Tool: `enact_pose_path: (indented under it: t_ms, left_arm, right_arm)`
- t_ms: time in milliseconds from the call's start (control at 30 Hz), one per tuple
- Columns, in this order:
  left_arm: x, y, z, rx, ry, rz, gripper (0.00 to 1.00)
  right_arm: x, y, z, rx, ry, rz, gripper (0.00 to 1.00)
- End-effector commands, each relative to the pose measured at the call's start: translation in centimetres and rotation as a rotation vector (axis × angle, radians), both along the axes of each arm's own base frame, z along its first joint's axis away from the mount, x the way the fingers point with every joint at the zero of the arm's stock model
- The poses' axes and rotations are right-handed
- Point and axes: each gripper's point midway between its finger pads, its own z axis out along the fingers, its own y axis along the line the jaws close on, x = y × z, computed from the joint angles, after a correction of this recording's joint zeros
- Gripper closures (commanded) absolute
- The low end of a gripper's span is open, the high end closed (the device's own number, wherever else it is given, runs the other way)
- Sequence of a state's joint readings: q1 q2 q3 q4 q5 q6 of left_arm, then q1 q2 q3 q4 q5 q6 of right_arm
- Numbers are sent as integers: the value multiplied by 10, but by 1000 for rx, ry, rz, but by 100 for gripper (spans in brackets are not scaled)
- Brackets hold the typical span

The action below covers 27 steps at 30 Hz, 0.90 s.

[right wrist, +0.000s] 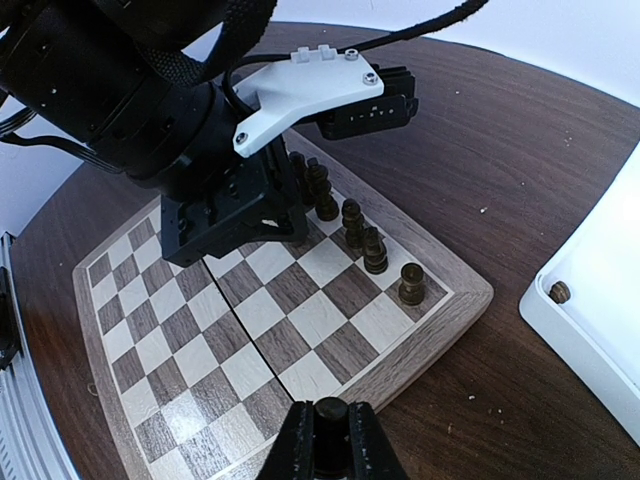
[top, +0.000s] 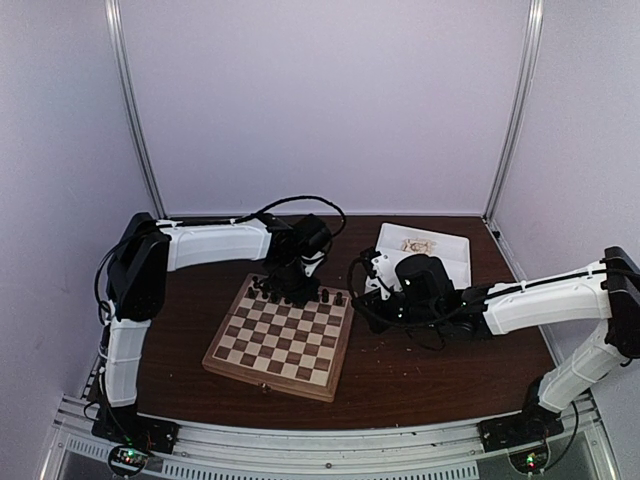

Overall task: Set up the chess pieces on the board
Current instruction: Place the chess piece on the chessboard.

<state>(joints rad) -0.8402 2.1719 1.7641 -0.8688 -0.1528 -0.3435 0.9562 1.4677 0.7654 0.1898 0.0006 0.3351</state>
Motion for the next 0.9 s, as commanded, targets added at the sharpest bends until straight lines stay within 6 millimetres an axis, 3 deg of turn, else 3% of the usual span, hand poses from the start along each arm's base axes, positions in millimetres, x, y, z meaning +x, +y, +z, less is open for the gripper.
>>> enact_pose_path:
  t_ms: [0, 267, 400, 667, 867]
  left_arm:
    - [8, -4, 2, -17, -9, -1, 84]
    - [5, -7, 11, -46, -2, -10, 74]
    - [0, -7, 25, -66, 5, -14, 73]
    - [-27, -12, 79, -232, -7, -33, 70]
    - [-56, -23, 132, -490, -92, -118, 66]
  right_arm:
    - [0, -5, 4, -12, -24, -8, 100]
    - [1, -3, 4, -13, -25, -7, 100]
    - [1, -3, 5, -13, -27, -8, 100]
    - [1, 2, 13, 11, -30, 7, 100]
    - [-2, 10, 45, 70, -45, 37, 99]
